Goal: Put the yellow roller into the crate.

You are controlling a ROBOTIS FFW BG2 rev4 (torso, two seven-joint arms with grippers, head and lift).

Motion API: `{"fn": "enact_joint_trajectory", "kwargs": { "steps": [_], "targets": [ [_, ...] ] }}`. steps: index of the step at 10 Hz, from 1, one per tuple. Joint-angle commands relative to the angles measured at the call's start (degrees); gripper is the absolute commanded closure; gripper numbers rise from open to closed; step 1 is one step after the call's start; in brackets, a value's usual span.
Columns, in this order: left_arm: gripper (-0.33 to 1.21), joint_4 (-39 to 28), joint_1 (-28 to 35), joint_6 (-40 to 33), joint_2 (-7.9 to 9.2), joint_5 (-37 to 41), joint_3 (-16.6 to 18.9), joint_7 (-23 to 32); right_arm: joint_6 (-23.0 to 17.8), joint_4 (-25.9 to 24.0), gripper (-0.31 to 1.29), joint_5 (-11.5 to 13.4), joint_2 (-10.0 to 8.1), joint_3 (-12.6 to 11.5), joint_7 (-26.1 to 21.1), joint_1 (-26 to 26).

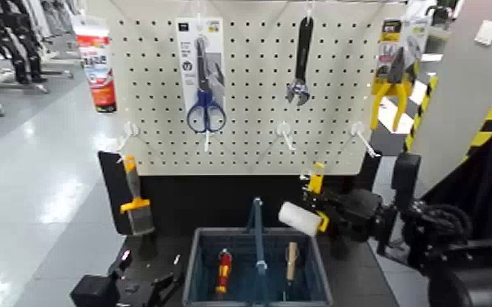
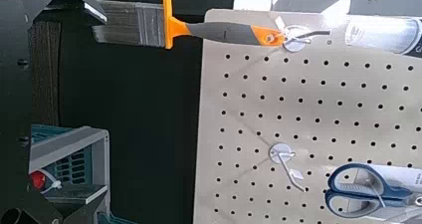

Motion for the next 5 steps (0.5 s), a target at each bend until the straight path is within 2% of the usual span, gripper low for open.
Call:
{"fn": "enact_joint_trajectory", "kwargs": {
  "steps": [1, 4, 5],
  "targets": [
    [0.12, -0.1, 0.0, -0.1, 0.0, 0.0, 0.0, -0.1, 0.6, 1.5, 1.28, -0.4, 0.68, 0.3, -0.1, 1.4],
    [0.12, -0.1, 0.0, -0.1, 0.0, 0.1, 0.0, -0.1, -0.5, 9.3, 1.28, -0.4, 1.21, 2.7, -0.3, 0.5],
    [0.12, -0.1, 0.1, -0.1, 0.0, 0.1, 0.0, -0.1, -1.5, 12.4, 1.28, 0.3, 1.21, 4.2, -0.3, -0.6]
  ]
}}
